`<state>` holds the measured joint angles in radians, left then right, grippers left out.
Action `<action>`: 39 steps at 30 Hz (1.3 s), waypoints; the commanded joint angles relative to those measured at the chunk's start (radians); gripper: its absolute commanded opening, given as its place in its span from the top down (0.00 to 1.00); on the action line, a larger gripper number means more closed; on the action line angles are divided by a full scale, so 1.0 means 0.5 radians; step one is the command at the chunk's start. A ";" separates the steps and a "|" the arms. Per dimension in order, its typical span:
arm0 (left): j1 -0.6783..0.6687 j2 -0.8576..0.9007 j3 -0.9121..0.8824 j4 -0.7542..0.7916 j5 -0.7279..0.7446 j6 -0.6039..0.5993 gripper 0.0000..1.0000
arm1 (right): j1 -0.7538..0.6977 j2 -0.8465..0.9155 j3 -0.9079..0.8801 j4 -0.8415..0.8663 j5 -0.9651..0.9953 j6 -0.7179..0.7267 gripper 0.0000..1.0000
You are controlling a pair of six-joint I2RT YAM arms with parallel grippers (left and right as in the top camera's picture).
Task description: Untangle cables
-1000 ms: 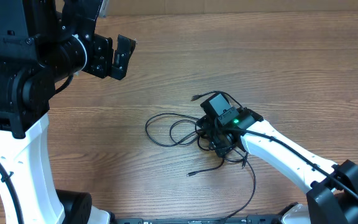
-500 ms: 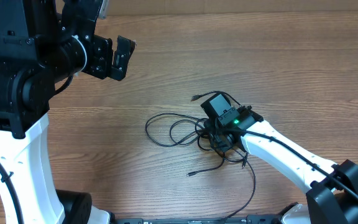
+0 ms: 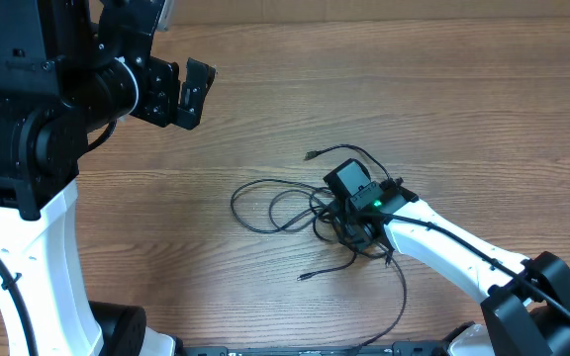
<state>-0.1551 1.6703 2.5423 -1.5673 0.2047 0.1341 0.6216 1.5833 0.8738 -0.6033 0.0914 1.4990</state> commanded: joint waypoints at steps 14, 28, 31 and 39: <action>0.012 0.012 0.009 0.014 -0.090 0.091 0.00 | 0.002 -0.568 0.694 0.367 -0.439 -1.636 0.96; 0.011 0.268 0.007 0.017 0.714 0.200 0.00 | -0.004 -1.099 0.780 0.254 -0.081 -2.593 0.96; 0.011 0.340 0.007 0.017 1.308 0.311 0.00 | -0.005 -1.139 0.780 0.233 -0.010 -2.667 0.96; -0.043 0.459 0.007 -0.172 1.764 0.636 0.00 | -0.186 -1.170 0.784 0.236 -0.005 -2.689 0.96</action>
<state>-0.1577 1.8797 2.5412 -1.6009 0.9718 0.3004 0.5705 1.0176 1.2362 -0.4950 0.0635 0.1799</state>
